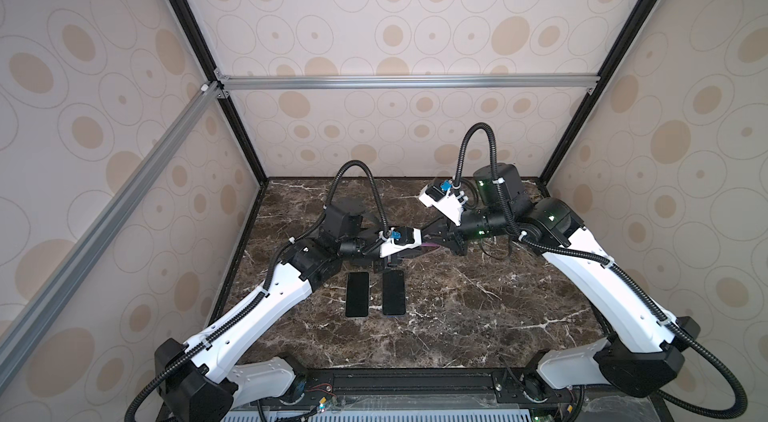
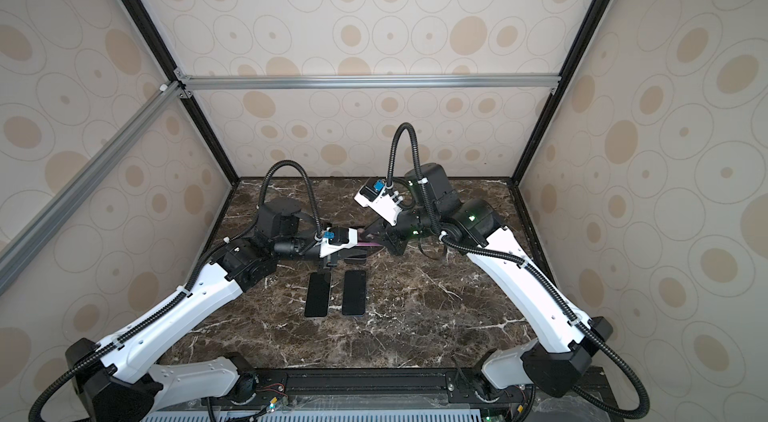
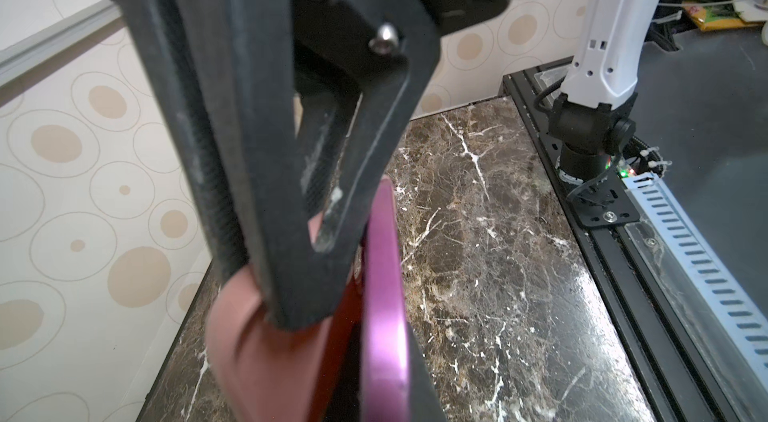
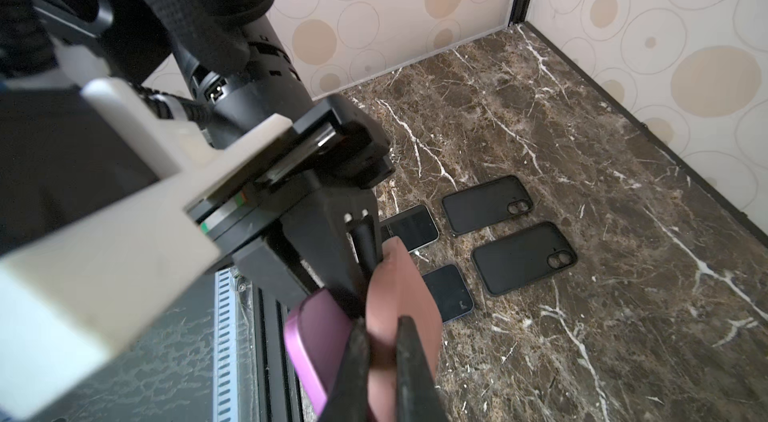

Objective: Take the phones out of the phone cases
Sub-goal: 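Pull the right gripper's pink case away from the left gripper's purple phone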

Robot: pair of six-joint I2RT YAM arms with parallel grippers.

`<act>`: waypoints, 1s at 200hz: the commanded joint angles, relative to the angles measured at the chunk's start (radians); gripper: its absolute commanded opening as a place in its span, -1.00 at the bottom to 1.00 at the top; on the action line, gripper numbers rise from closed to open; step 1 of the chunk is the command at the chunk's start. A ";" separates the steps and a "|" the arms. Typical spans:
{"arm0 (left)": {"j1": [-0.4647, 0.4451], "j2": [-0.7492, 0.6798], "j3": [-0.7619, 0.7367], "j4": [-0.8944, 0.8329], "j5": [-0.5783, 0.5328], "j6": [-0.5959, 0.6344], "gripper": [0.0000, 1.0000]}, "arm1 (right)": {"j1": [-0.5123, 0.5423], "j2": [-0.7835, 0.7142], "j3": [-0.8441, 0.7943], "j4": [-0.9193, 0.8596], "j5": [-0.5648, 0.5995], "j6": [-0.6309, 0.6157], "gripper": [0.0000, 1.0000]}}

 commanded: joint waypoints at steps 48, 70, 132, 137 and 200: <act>0.001 -0.086 -0.138 0.551 0.166 -0.418 -1.00 | -0.338 -0.184 -0.427 0.496 0.040 0.593 -1.00; 0.004 -0.022 -0.167 0.600 0.070 -0.636 -1.00 | -0.342 -0.234 -0.481 0.438 0.226 0.565 -1.00; 0.007 0.182 -0.130 0.367 -0.112 -0.958 -1.00 | -0.342 -0.297 -0.619 0.337 0.468 0.634 -1.00; 0.007 0.198 -0.117 0.335 -0.116 -0.953 -1.00 | -0.342 -0.303 -0.631 0.341 0.476 0.644 -1.00; 0.004 0.277 -0.074 0.163 -0.343 -1.152 -1.00 | -0.351 -0.336 -0.691 0.377 0.464 0.589 -1.00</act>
